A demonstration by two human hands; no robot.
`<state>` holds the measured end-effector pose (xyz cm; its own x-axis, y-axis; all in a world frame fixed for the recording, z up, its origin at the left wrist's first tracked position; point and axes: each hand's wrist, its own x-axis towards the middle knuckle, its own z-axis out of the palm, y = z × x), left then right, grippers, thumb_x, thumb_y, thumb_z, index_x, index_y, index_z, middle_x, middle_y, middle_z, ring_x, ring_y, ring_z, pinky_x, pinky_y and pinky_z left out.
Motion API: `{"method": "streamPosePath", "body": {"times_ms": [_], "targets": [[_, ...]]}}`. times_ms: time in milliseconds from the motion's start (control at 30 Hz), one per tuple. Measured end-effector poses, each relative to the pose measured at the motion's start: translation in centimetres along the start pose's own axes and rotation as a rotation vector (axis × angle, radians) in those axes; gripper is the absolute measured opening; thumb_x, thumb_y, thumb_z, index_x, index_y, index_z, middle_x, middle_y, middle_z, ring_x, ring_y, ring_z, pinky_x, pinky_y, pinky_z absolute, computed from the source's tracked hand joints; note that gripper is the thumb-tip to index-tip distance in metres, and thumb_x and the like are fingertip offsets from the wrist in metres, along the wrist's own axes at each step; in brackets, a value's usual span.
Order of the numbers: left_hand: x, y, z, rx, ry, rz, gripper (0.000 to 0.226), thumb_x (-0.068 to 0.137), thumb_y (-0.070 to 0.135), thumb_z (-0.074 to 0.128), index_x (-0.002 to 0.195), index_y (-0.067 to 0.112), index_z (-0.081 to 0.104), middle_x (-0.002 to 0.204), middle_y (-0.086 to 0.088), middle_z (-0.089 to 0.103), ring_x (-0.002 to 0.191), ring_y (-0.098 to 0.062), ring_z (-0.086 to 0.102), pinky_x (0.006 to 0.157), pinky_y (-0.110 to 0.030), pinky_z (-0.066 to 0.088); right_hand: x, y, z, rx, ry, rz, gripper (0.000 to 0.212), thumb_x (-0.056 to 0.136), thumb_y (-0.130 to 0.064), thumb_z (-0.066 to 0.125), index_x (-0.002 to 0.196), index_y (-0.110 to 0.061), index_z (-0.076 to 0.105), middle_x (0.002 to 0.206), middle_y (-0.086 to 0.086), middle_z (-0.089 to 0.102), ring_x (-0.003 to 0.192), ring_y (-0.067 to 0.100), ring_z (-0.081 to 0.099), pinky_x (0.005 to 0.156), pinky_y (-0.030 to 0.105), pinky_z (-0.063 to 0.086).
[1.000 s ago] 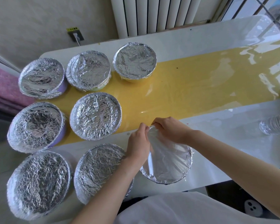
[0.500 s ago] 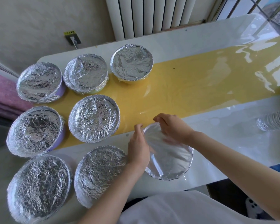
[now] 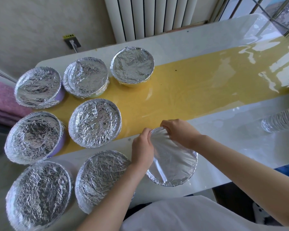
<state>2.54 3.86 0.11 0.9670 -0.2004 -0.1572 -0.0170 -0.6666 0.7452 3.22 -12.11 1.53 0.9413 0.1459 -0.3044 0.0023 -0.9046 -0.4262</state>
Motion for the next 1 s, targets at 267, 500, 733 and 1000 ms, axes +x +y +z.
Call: {"method": "streamPosePath", "body": {"times_ms": [267,500,733,1000], "targets": [[-0.1,0.4,0.0,0.029,-0.002,0.020,0.023,0.099,0.010,0.037,0.101,0.007,0.060,0.076,-0.018,0.062,0.064,-0.029,0.045,0.056,-0.031,0.022,0.6,-0.7,-0.1,-0.075,-0.079,-0.033,0.030,0.088,-0.007,0.049,0.116,-0.015,0.056,0.102,0.012,0.065,0.089,0.033,0.059,0.066,0.034,0.039],[-0.2,0.6,-0.2,0.047,0.019,0.051,0.024,0.099,0.009,0.038,0.106,0.005,0.061,0.081,-0.020,0.064,0.072,-0.035,0.055,0.057,-0.028,0.023,0.8,-1.0,-0.8,-0.065,-0.140,-0.039,0.023,0.090,-0.007,0.044,0.108,-0.012,0.058,0.089,0.010,0.061,0.081,0.033,0.055,0.062,0.033,0.037],[-0.6,0.3,0.0,0.006,0.030,0.041,0.022,0.098,0.005,0.039,0.102,0.005,0.061,0.076,-0.017,0.063,0.071,-0.038,0.056,0.057,-0.030,0.023,1.0,-1.7,-0.6,0.000,-0.146,-0.020,0.021,0.087,-0.002,0.043,0.098,-0.013,0.057,0.077,0.006,0.052,0.073,0.029,0.046,0.060,0.031,0.031],[-1.3,0.4,-0.7,-0.026,0.027,-0.019,0.040,0.095,-0.003,0.035,0.130,0.009,0.048,0.128,-0.010,0.055,0.115,-0.024,0.051,0.084,-0.016,0.033,0.1,-0.3,0.1,0.218,0.143,0.092,0.030,0.100,-0.013,0.039,0.120,-0.015,0.061,0.118,0.006,0.065,0.105,0.027,0.060,0.086,0.034,0.045]]}}
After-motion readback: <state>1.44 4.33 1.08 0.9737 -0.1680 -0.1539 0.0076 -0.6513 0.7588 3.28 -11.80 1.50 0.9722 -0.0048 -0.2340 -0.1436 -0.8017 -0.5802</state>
